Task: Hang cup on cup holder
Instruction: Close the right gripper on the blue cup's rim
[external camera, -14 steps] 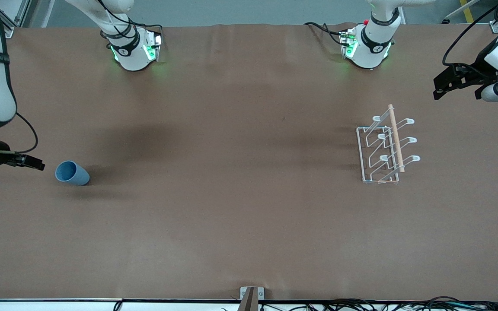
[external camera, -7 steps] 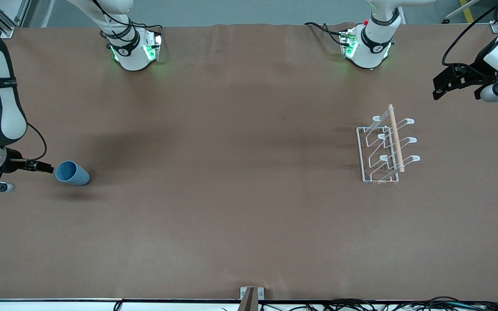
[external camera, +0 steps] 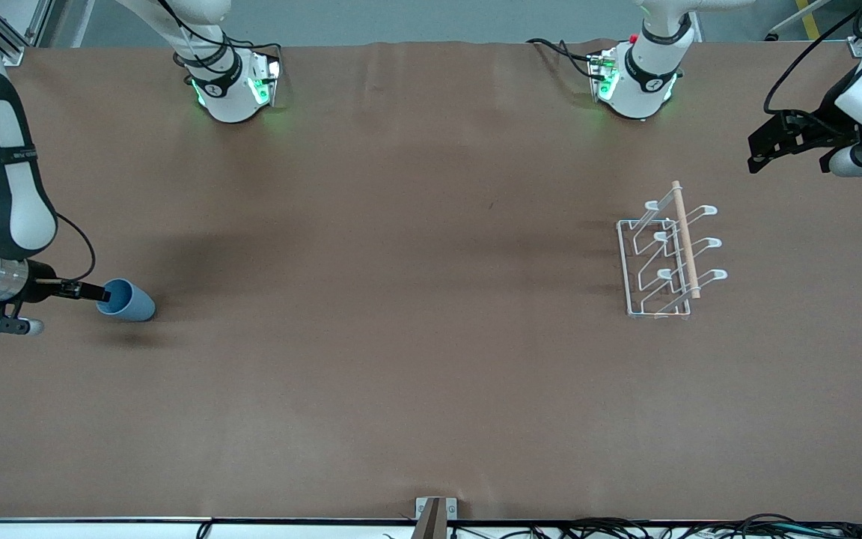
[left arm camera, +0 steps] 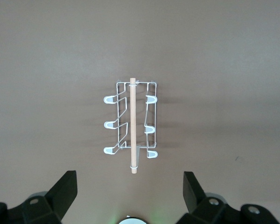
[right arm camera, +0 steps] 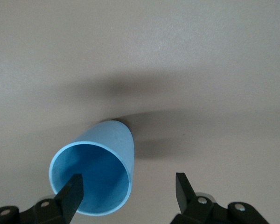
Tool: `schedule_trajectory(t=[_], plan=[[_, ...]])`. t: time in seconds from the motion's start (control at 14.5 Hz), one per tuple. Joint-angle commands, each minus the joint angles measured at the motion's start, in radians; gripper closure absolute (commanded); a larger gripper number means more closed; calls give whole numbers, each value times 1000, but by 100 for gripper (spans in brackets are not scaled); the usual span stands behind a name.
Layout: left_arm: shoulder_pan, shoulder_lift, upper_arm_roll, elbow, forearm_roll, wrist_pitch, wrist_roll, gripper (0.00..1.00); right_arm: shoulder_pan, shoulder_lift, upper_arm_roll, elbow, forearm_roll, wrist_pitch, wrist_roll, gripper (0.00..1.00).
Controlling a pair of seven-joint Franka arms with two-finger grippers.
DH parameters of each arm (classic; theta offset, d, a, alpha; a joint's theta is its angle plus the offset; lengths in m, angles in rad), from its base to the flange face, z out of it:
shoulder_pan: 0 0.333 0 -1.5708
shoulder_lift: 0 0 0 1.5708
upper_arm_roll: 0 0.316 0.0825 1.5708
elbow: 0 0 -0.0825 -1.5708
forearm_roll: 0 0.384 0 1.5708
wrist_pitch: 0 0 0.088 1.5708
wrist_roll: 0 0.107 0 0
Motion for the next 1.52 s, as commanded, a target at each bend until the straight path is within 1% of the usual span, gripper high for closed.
schedule_trajectory(t=[0.0, 0.28, 0.34, 0.41, 0.55, 0.62, 0.69, 0.97, 1.17, 1.24, 1.31, 1.45], plan=[[-3, 11, -2, 26, 2, -22, 11, 0, -17, 11, 12, -18, 15, 21, -23, 17], [-3, 11, -2, 27, 2, -22, 11, 0, -17, 43, 12, -18, 15, 55, -47, 27], [-3, 11, -2, 26, 2, -22, 11, 0, -16, 45, 12, -18, 15, 55, -47, 33], [-4, 11, -2, 27, 2, -22, 11, 0, -14, 45, 12, -18, 15, 55, -47, 43], [-3, 11, -2, 27, 2, -22, 11, 0, -13, 45, 12, -16, 15, 55, -46, 77], [-4, 11, -2, 26, 2, -22, 11, 0, -9, 45, 12, -15, 15, 55, -46, 91], [-4, 11, -2, 27, 2, -22, 11, 0, -8, 45, 14, -14, 15, 55, -46, 98], [-4, 11, -2, 26, 2, -22, 11, 0, -2, 34, 17, -13, 15, 32, -43, 100], [-3, 11, -2, 27, 1, -22, 11, 0, 0, -25, 34, 7, 16, -55, -41, 100], [-4, 11, -2, 26, 1, -22, 11, 0, 1, -53, 52, 10, 26, -89, -41, 100], [-4, 11, -2, 27, 1, -22, 11, 0, 0, -80, 72, 15, 58, -113, -41, 99], [-4, 11, -2, 27, 1, -22, 11, 0, 3, -116, 87, 19, 182, -182, -44, 99]])
